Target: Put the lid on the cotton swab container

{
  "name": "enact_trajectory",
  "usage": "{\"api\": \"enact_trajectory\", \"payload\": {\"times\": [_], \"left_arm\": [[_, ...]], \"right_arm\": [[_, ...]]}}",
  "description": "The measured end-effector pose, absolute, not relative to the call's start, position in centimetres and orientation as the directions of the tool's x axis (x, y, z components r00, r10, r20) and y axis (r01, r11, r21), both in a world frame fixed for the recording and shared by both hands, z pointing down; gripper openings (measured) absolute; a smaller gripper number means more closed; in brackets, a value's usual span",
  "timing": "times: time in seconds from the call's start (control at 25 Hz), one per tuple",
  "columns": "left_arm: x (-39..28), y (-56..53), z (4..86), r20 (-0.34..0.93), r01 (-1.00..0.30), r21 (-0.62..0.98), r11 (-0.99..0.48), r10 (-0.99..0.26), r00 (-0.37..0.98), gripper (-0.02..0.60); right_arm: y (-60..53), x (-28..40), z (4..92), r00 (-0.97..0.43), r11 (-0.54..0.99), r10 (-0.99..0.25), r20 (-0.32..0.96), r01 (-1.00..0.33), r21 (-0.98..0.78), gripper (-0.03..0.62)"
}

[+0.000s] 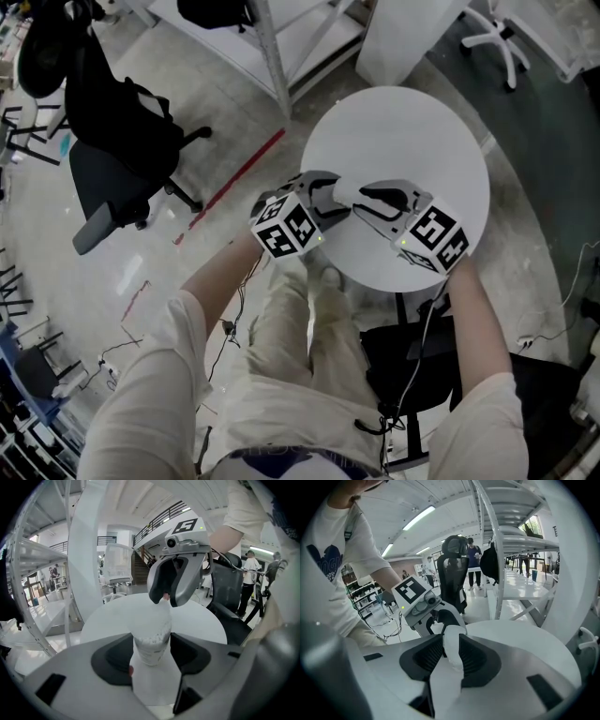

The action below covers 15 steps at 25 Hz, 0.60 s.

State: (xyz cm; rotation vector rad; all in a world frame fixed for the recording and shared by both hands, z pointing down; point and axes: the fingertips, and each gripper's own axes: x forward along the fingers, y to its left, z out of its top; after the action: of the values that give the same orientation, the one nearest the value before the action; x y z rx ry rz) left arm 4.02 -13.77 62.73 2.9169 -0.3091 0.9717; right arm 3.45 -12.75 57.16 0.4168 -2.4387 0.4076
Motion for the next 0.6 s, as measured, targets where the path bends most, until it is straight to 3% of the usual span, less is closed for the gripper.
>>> {"api": "enact_trajectory", "payload": {"times": [0.6], "left_arm": [[3.7,-13.6,63.3,0.618,-0.188,-0.022,-0.982,-0.161,0.769,0.236]], "right_arm": [[-11.8,3.2,58.3,-0.742,0.913,-0.149,0.654,-0.357,-0.196,0.110]]}}
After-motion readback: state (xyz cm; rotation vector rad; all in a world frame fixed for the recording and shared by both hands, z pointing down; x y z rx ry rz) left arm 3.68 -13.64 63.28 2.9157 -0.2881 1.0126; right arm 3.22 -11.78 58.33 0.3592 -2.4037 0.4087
